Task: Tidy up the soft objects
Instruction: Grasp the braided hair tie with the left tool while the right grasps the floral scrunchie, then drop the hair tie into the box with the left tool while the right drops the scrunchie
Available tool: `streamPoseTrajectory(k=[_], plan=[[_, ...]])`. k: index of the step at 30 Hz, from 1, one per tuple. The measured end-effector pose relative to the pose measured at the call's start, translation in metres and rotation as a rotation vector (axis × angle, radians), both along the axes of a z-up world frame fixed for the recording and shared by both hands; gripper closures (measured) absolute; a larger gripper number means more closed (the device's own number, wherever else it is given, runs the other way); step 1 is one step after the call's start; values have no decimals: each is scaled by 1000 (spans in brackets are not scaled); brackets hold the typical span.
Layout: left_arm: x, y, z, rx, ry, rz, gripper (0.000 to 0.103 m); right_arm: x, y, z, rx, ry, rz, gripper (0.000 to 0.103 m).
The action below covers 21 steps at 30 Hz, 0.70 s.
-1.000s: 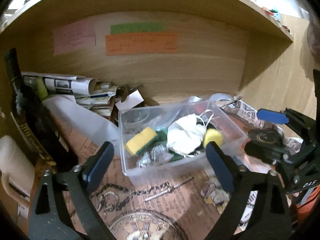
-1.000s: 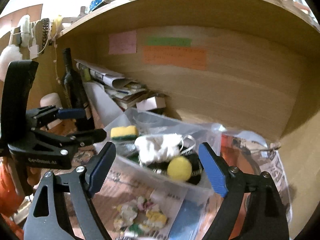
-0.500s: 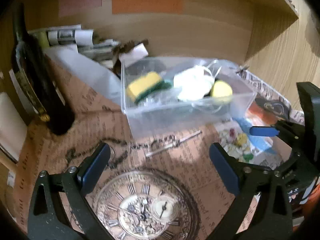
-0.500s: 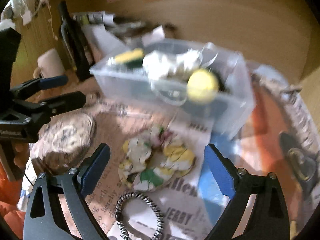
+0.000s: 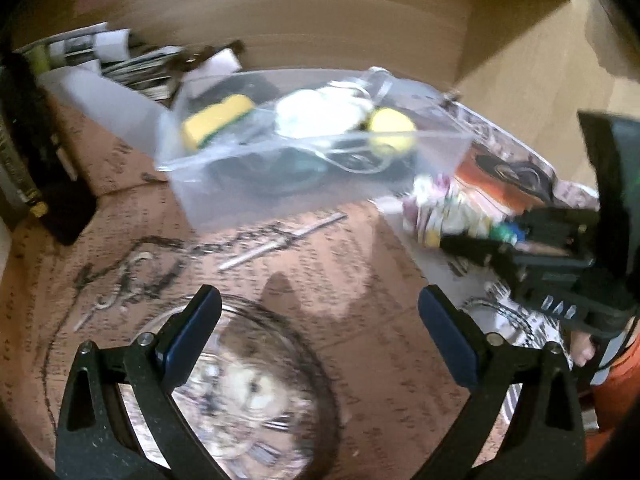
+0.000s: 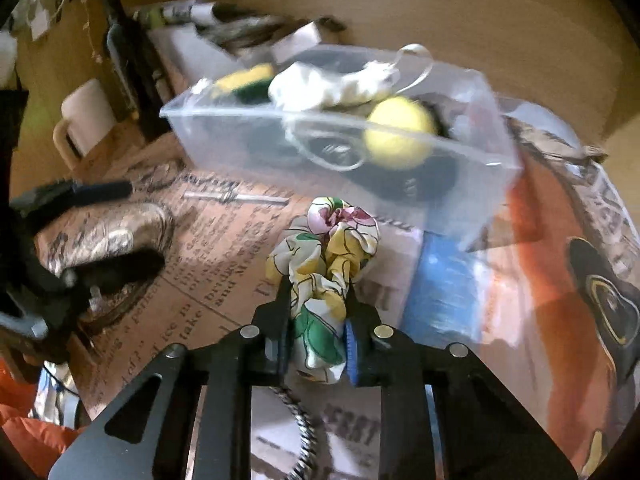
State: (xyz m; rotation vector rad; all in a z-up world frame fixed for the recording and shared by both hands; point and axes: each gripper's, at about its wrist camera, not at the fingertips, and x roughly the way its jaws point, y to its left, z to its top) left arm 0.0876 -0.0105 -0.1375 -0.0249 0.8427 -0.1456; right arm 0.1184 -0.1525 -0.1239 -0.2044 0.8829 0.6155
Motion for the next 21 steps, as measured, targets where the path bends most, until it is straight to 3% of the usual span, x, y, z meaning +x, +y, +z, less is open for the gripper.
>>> streamPoseTrajectory(k=[6,12,14,19,21], plan=[[-2,-29,-5,-8,24,-79,5,-17,-40,23,58,-68,-77,85],[-6,-56,-17,15,66,-176,39,-23,-57,28,96,-79,-121,85],[-9,-62,-18,52,44,-165,45,-25,-59,27,106,-79,-123,85],[-7,-64,-17,96,11,-139,89,-31,-62,27,116,-83,-115,85],[-5,-59,-16,89,14,-125,97,-33,-62,27,119,-85,-110,85]])
